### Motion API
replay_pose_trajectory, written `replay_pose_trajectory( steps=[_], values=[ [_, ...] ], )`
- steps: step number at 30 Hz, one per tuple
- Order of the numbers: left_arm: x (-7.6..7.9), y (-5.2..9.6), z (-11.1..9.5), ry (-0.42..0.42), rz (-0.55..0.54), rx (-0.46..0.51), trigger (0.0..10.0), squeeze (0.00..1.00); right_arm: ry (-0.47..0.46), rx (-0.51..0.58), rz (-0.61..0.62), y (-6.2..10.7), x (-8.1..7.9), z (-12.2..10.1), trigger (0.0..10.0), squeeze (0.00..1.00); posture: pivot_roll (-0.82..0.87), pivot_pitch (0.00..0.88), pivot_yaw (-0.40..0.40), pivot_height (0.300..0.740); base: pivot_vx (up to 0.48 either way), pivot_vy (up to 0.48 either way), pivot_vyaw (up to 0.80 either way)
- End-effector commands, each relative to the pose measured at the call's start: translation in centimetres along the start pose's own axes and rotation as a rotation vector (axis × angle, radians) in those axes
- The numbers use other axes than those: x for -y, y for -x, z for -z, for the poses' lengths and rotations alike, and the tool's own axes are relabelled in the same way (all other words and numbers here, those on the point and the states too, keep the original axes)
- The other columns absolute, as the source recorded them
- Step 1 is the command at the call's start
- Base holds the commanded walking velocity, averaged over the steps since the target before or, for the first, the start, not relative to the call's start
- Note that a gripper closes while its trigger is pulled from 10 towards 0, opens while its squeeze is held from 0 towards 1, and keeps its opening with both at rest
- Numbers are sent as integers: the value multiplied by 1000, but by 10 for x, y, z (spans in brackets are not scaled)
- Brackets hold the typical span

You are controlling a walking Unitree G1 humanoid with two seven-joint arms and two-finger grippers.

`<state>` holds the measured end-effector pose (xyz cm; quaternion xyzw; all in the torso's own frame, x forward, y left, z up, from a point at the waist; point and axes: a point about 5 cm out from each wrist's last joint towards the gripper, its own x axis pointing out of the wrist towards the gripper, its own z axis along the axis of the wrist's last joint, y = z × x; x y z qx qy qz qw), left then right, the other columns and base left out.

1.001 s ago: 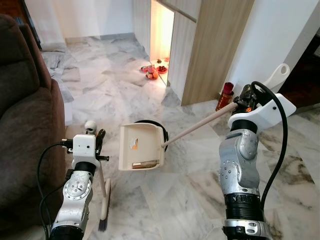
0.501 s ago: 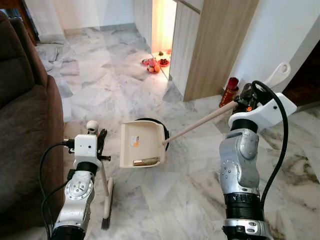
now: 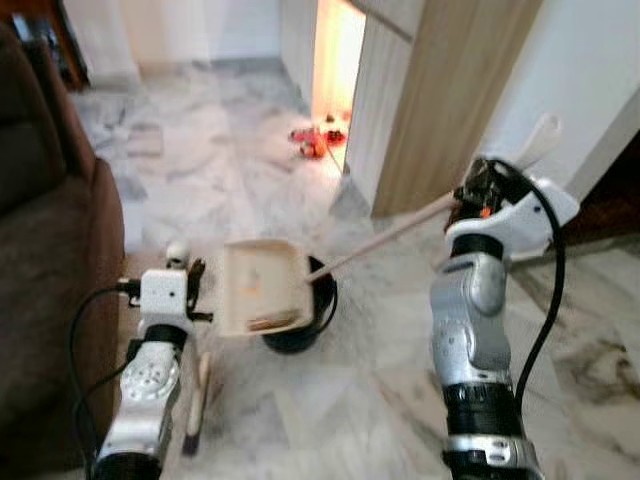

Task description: Sweep floor

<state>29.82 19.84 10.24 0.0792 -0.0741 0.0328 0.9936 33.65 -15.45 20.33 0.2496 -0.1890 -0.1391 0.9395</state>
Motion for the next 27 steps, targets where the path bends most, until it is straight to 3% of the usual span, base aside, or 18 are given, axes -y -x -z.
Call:
replay_pose_trajectory(
  steps=[1,19,27],
  values=[
    [6,-6,-14,10,21,62,10000,0,-26,83,-21,-5,-9,-17,10000,0,108,0,-44,740,315,0,0],
    [7,-6,-14,14,15,62,10000,0,-32,77,-50,-5,-13,-17,10000,0,108,0,-48,740,315,0,0],
    [7,-6,-14,13,11,63,10000,0,-57,83,-80,-4,-17,-18,10000,0,110,0,-48,740,317,0,530]
  ],
)
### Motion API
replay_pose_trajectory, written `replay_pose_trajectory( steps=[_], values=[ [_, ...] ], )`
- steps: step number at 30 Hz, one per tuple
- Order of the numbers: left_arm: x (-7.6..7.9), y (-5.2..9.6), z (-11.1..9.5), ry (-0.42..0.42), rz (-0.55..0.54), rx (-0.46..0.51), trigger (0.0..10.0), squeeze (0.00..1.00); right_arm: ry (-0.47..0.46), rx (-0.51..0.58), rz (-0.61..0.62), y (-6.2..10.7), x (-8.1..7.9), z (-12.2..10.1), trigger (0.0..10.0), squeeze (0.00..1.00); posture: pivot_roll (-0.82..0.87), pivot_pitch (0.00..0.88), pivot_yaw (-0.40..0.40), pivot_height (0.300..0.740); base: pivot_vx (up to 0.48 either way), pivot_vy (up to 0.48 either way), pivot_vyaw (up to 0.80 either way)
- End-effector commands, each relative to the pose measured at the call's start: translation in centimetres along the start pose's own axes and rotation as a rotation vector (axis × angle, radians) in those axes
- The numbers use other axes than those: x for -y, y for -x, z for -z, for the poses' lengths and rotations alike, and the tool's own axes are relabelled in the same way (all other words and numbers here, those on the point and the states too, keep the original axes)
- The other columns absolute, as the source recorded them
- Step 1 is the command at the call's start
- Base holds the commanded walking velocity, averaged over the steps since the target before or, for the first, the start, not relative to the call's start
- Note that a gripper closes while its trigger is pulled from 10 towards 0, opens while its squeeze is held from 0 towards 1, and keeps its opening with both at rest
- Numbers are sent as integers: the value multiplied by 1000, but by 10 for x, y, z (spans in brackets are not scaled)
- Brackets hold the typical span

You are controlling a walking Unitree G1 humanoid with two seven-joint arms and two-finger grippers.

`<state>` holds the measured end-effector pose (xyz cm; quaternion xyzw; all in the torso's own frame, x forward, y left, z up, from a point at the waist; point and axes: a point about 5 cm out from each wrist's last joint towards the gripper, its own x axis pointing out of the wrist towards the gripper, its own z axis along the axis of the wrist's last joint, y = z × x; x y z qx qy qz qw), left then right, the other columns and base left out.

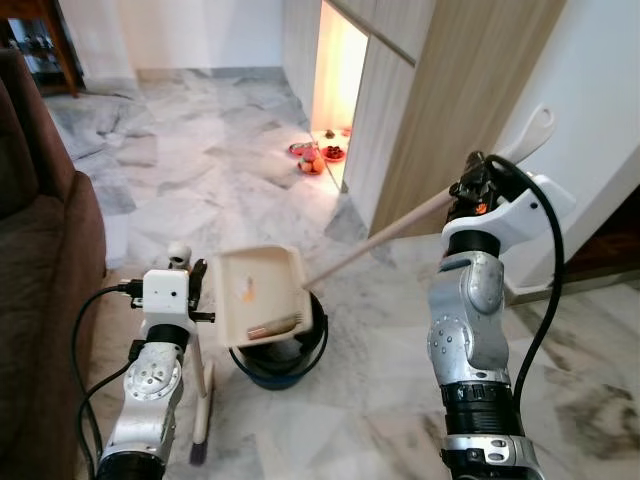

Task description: Sweep floor

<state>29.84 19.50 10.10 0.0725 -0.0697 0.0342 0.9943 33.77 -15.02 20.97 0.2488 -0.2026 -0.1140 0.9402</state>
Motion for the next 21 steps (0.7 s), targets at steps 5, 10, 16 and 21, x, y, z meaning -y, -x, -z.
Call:
replay_pose_trajectory(
  steps=[5,10,16,21],
  values=[
    [3,-6,-15,1,15,72,10000,0,-45,70,-22,-3,-10,-14,10000,0,110,0,-49,740,315,0,0],
    [3,-6,-15,-1,14,71,10000,0,-47,70,-25,-4,-10,-15,10000,0,109,0,-49,740,315,0,0],
    [3,-6,-15,0,15,74,10000,0,-49,73,-28,-4,-10,-15,10000,0,109,0,-50,740,296,0,0],
    [4,-6,-15,4,19,75,10000,0,-48,74,-30,-5,-11,-15,10000,0,107,0,-50,740,0,0,0]
  ],
)
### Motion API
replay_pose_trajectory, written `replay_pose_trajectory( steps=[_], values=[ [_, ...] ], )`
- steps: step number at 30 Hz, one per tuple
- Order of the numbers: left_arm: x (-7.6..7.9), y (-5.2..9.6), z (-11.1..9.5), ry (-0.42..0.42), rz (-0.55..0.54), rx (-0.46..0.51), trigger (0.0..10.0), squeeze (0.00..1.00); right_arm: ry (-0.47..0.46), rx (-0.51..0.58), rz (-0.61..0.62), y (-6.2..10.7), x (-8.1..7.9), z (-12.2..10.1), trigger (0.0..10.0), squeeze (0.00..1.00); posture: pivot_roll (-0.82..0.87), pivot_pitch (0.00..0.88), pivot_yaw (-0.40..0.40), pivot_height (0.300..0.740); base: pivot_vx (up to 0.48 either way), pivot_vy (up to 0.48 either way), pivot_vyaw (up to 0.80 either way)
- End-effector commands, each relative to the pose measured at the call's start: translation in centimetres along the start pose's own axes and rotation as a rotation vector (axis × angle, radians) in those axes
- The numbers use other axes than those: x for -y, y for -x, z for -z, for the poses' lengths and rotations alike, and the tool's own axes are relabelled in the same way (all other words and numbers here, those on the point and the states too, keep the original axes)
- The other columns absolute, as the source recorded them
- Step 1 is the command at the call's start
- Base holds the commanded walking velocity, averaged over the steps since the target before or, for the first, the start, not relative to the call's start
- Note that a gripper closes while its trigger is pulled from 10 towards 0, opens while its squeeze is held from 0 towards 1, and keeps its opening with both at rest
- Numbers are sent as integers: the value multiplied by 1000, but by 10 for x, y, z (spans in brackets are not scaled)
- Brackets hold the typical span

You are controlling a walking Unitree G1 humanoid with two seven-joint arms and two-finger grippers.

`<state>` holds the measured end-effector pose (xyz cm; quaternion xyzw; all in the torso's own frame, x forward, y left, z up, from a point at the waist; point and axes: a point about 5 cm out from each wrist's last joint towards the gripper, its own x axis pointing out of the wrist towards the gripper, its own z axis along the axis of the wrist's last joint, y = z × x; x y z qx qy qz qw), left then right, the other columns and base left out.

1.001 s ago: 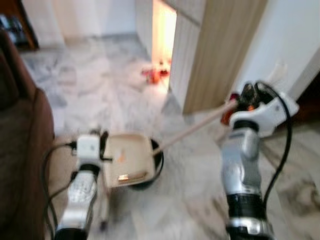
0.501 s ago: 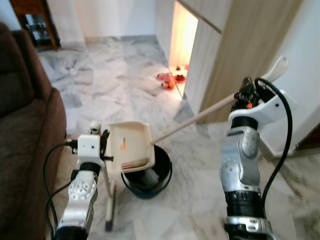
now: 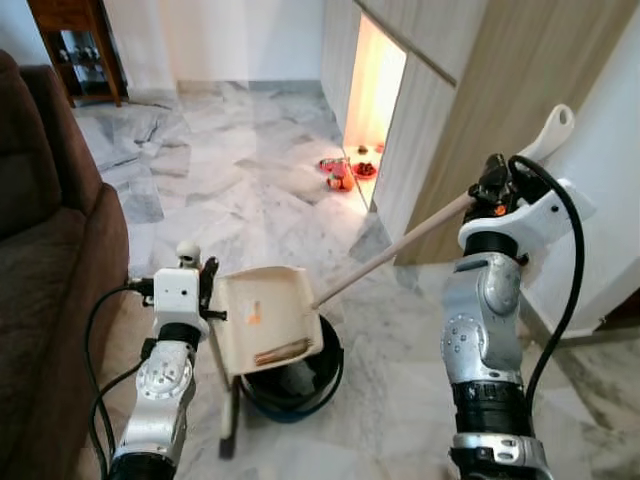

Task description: Sweep floor

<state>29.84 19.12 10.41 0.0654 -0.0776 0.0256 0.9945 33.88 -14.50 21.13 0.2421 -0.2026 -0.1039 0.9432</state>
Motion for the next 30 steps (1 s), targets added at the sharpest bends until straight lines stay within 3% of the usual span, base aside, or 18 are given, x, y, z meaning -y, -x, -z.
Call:
replay_pose_trajectory(
  steps=[1,9,15,21,27,28,29,30],
  values=[
    [1,-6,-12,-12,5,59,10000,0,-57,79,-8,-5,-5,-17,10000,0,107,0,-50,740,0,0,0],
    [3,-6,-12,-7,17,62,10000,0,-8,104,-21,-5,-7,-19,10000,0,107,0,-49,740,0,0,0],
    [4,-6,-12,-5,21,63,10000,0,83,142,-118,1,-21,-21,10000,0,105,0,-48,740,0,0,0],
    [5,-5,-13,-2,24,64,10000,0,81,155,-158,7,-31,-20,10000,0,102,0,-46,740,0,0,0],
    [5,-5,-12,0,23,64,10000,0,84,191,-272,19,-54,-20,10000,0,103,1,-48,740,0,0,0],
    [5,-4,-13,0,24,66,10000,0,106,214,-351,26,-68,-21,10000,0,104,4,-48,740,0,0,0],
    [5,-4,-13,0,24,66,10000,0,106,214,-351,26,-68,-21,10000,0,104,4,-48,740,0,0,0],
    [5,-4,-13,-2,26,67,10000,0,131,235,-422,33,-80,-21,10000,0,105,7,-48,740,0,0,0]
  ],
)
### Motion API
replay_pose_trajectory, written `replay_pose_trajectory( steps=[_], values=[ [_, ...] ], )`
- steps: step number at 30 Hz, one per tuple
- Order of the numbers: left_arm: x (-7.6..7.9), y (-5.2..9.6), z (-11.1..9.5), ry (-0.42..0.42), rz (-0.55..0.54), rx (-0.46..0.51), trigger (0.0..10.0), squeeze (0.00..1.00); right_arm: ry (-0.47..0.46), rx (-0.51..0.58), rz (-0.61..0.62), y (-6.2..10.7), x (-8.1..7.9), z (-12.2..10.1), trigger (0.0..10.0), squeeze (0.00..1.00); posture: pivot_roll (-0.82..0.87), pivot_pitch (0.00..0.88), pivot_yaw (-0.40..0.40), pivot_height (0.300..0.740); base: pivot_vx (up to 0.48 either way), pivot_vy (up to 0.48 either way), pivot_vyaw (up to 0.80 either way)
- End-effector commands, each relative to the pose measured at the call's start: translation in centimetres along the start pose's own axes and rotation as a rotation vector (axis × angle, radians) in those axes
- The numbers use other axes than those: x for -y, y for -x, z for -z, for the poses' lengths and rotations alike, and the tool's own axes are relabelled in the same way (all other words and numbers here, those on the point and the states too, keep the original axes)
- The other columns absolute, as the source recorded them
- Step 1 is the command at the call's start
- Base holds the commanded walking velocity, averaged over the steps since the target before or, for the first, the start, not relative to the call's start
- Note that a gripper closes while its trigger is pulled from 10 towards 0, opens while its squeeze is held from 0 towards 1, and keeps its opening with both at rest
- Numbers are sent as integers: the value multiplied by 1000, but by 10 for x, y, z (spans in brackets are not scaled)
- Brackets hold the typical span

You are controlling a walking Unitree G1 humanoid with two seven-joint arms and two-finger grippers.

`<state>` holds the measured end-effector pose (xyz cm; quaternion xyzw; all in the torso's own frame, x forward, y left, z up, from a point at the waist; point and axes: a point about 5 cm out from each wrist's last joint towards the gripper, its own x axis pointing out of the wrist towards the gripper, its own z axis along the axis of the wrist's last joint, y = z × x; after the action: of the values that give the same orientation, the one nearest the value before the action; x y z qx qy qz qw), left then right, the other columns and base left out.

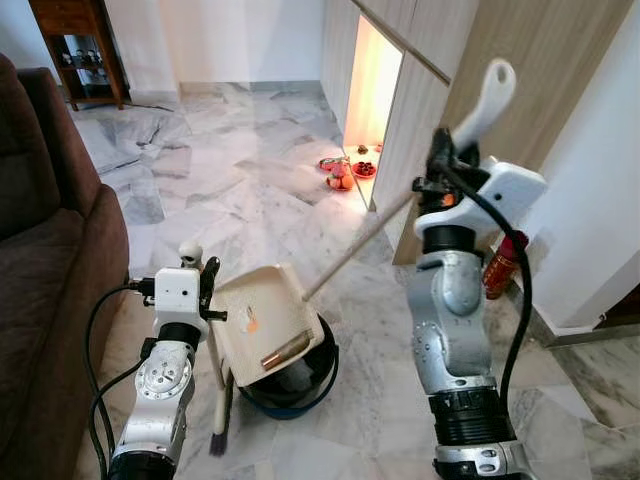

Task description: Sweep floor

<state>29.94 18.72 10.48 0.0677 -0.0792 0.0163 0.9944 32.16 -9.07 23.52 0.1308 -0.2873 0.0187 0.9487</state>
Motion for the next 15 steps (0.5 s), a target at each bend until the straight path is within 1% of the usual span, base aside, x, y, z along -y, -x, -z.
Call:
replay_pose_trajectory(
  steps=[1,2,3,6,8,12,15],
  values=[
    [1,-4,-12,-1,8,63,10000,0,3,126,-106,1,-24,-21,10000,0,105,7,-48,740,0,0,0],
    [2,-4,-12,-6,12,65,10000,0,17,138,-143,3,-30,-22,10000,0,106,8,-49,740,0,0,0],
    [2,-4,-12,-6,12,65,10000,0,17,138,-143,3,-30,-22,10000,0,106,8,-49,740,0,0,0],
    [2,-3,-12,-8,16,68,10000,0,31,157,-203,7,-41,-24,10000,0,106,8,-49,740,0,0,0],
    [2,-3,-12,-8,17,68,10000,0,35,162,-212,8,-43,-24,10000,0,106,8,-49,740,0,0,0],
    [3,-4,-13,-8,21,70,10000,0,76,214,-296,14,-56,-30,10000,0,103,11,-48,740,0,0,0],
    [4,-4,-13,-11,26,72,10000,0,89,243,-331,18,-63,-33,10000,0,103,12,-48,740,0,0,0]
  ],
)
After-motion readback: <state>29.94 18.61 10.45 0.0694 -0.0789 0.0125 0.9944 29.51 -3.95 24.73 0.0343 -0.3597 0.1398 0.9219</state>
